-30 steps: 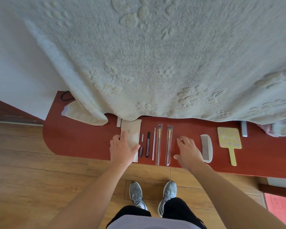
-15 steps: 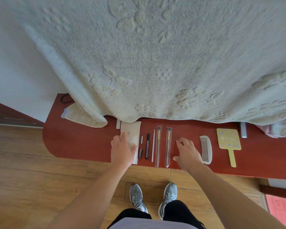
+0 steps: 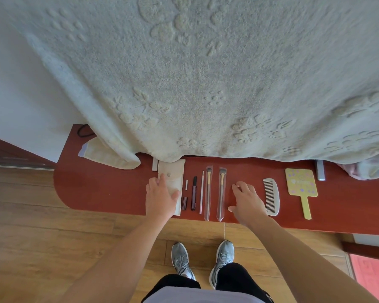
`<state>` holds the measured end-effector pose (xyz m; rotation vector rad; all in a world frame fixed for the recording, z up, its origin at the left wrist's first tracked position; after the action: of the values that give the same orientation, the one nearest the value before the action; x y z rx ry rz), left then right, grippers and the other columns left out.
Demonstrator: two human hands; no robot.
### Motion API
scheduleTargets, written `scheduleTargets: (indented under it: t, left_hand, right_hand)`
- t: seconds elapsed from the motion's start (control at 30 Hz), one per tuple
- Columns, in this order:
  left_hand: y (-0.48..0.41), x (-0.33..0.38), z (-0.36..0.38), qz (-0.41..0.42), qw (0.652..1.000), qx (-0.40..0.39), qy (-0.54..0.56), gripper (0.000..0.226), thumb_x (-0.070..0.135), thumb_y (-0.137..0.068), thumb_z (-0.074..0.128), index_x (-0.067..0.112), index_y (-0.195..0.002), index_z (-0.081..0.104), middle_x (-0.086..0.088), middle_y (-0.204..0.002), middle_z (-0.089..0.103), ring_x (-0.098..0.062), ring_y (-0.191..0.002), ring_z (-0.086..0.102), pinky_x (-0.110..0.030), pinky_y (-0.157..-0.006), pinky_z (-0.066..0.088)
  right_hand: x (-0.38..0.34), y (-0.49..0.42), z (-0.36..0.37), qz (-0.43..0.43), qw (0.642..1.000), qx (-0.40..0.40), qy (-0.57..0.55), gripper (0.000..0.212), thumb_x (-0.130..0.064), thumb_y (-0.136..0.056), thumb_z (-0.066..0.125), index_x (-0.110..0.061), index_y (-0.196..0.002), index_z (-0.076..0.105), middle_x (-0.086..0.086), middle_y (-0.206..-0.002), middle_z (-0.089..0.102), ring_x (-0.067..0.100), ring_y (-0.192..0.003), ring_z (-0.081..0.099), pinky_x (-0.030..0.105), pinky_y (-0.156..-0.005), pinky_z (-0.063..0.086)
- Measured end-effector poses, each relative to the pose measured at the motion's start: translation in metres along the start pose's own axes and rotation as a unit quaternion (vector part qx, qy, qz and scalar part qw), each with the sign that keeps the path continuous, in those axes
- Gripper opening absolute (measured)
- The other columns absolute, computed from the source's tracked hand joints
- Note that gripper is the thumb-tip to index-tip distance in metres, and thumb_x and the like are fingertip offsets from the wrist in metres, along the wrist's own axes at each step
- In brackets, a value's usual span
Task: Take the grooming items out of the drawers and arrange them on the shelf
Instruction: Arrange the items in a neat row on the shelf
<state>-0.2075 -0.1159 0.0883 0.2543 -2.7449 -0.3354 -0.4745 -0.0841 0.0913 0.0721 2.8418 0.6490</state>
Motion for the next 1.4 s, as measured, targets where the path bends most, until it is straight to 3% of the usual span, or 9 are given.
scheduleTargets:
  t: [0.4,0.8,1.07,1.27,1.4]
  left_hand:
    - [0.001,0.0,-0.007,0.002,1.0,-0.01,-0.012,0.068,0.047,-0.09,0.062,0.016,-0.144,0.035,-0.008,-0.131,0.041,-0.023,-0.118,0.045,-0.03,-0.089,0.048]
    - [0.006,0.009,-0.028,0.068,0.997,0.009,-0.033,0.068,0.049,-0.092,0.059,0.014,-0.146,0.036,-0.01,-0.144,0.04,-0.028,-0.129,0.043,-0.037,-0.1,0.045]
    - [0.025,0.073,-0.021,0.178,0.983,0.009,-0.048,0.072,0.048,-0.098,0.051,0.012,-0.155,0.025,-0.009,-0.163,0.023,-0.024,-0.15,0.021,-0.039,-0.121,0.025]
    - [0.053,0.14,0.001,0.215,0.975,0.004,-0.046,0.071,0.045,-0.098,0.05,0.011,-0.155,0.025,-0.009,-0.164,0.02,-0.024,-0.151,0.018,-0.037,-0.123,0.019]
    - [0.069,0.189,0.025,0.231,0.972,-0.009,-0.052,0.069,0.046,-0.099,0.049,0.012,-0.155,0.026,-0.007,-0.162,0.025,-0.022,-0.15,0.021,-0.035,-0.122,0.018]
  right_hand:
    - [-0.002,0.003,-0.002,-0.003,1.0,0.005,0.006,0.076,-0.041,-0.09,0.065,-0.018,-0.151,0.026,-0.001,-0.154,0.026,0.02,-0.141,0.024,0.034,-0.106,0.042]
    - [-0.007,0.022,-0.017,0.006,0.999,0.04,0.012,0.071,-0.04,-0.094,0.058,-0.014,-0.151,0.024,0.003,-0.155,0.026,0.023,-0.143,0.024,0.037,-0.111,0.037]
    - [0.035,0.051,-0.042,0.044,0.994,0.096,-0.02,0.062,-0.04,-0.096,0.052,-0.015,-0.148,0.029,-0.001,-0.154,0.027,0.019,-0.142,0.026,0.034,-0.107,0.039]
    - [0.101,0.066,-0.064,0.058,0.991,0.115,-0.022,0.05,-0.038,-0.096,0.05,-0.015,-0.138,0.038,0.002,-0.149,0.033,0.02,-0.139,0.028,0.035,-0.104,0.041]
    - [0.148,0.076,-0.069,0.08,0.99,0.108,-0.033,0.055,-0.04,-0.097,0.049,-0.015,-0.143,0.035,0.002,-0.151,0.031,0.023,-0.139,0.028,0.035,-0.104,0.041]
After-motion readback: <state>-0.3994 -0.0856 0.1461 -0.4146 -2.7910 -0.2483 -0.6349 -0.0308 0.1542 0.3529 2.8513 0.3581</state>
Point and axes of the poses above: each hand's wrist, its own y-axis away from the middle knuckle, its own z-axis out of the palm, x = y × z, the point moved 4 cm from there along -y, towards the middle knuckle
